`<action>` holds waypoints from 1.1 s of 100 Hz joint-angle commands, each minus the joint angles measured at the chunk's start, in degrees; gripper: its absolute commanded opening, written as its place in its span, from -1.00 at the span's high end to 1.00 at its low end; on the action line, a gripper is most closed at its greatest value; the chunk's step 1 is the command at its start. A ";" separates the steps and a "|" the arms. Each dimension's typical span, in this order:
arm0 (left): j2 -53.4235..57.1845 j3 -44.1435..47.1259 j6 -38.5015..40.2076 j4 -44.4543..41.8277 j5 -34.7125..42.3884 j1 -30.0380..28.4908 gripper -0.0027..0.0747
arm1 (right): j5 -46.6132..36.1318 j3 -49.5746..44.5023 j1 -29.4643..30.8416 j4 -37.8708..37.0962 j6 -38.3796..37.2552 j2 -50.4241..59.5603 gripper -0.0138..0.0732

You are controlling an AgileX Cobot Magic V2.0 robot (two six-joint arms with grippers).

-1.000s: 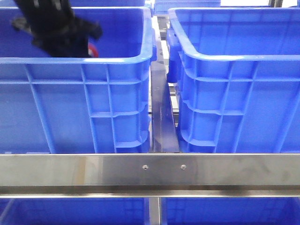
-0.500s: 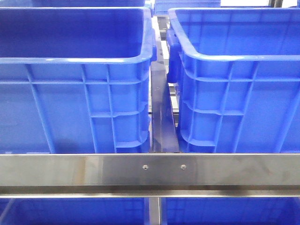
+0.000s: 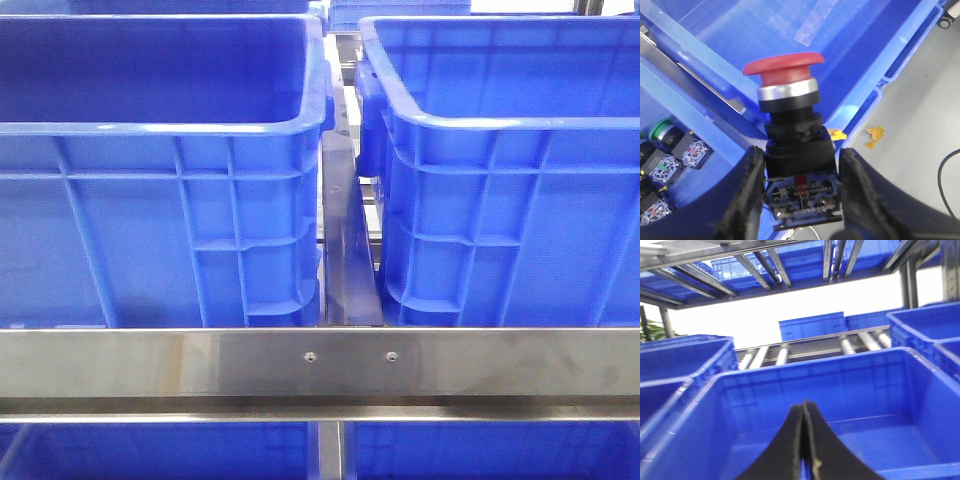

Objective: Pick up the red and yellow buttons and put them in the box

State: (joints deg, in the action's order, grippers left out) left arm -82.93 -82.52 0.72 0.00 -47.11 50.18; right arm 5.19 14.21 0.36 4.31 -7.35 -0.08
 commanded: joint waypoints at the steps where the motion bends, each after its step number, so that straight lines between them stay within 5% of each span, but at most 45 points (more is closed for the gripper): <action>1: 1.88 -1.94 0.07 0.00 3.90 0.44 0.98 | 7.52 8.93 0.13 1.65 -0.88 -4.04 0.84; 29: 1.88 -1.94 0.07 0.00 3.90 0.44 0.98 | 28.70 28.68 0.13 7.24 -0.88 -20.04 0.84; 60: 1.88 -1.94 0.07 0.00 3.90 0.44 0.98 | 31.65 30.47 0.13 18.94 -0.77 -29.09 0.80; 70: 1.88 -1.94 0.07 0.00 3.90 0.44 0.98 | 32.24 30.47 0.13 19.21 -0.77 -30.40 0.58; 94: 1.88 -1.94 0.07 0.00 3.90 0.44 0.98 | 31.09 30.47 0.13 24.19 -0.70 -31.00 -0.36; 110: 1.88 -1.94 0.07 0.00 3.90 0.44 0.98 | 27.95 30.47 0.06 32.94 4.13 -31.74 -0.46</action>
State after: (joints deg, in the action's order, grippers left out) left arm -82.93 -82.52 0.72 0.00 -46.90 50.18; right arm 39.04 42.70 0.36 30.19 -7.25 -30.56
